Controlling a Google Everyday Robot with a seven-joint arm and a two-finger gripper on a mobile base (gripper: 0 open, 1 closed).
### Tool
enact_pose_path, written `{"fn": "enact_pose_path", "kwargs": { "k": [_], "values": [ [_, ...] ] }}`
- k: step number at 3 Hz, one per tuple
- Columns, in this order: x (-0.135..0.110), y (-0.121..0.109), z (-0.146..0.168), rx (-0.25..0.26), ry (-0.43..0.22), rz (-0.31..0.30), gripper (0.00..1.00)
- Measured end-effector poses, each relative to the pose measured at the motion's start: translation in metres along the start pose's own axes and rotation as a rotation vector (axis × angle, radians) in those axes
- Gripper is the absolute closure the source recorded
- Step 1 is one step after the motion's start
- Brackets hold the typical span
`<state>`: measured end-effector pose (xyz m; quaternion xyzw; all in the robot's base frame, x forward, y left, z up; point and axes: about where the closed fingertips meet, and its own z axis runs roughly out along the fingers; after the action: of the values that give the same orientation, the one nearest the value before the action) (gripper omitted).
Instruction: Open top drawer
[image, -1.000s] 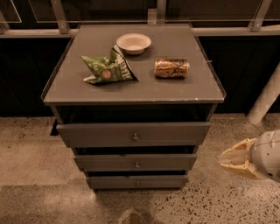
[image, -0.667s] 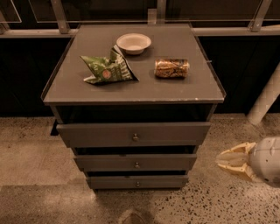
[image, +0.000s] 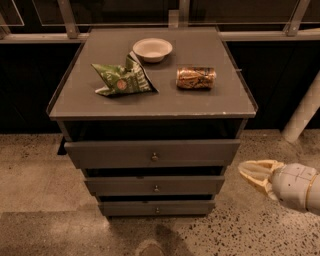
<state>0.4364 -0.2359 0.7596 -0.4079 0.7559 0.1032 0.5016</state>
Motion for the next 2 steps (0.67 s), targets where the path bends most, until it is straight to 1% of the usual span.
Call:
{"fn": "enact_pose_path", "kwargs": {
  "k": [1, 2],
  "values": [
    [0.0057, -0.0429, 0.0281, 0.102, -0.057, 0.006, 1.00],
    [0.0057, -0.0429, 0.0282, 0.102, -0.057, 0.006, 1.00]
  ]
}}
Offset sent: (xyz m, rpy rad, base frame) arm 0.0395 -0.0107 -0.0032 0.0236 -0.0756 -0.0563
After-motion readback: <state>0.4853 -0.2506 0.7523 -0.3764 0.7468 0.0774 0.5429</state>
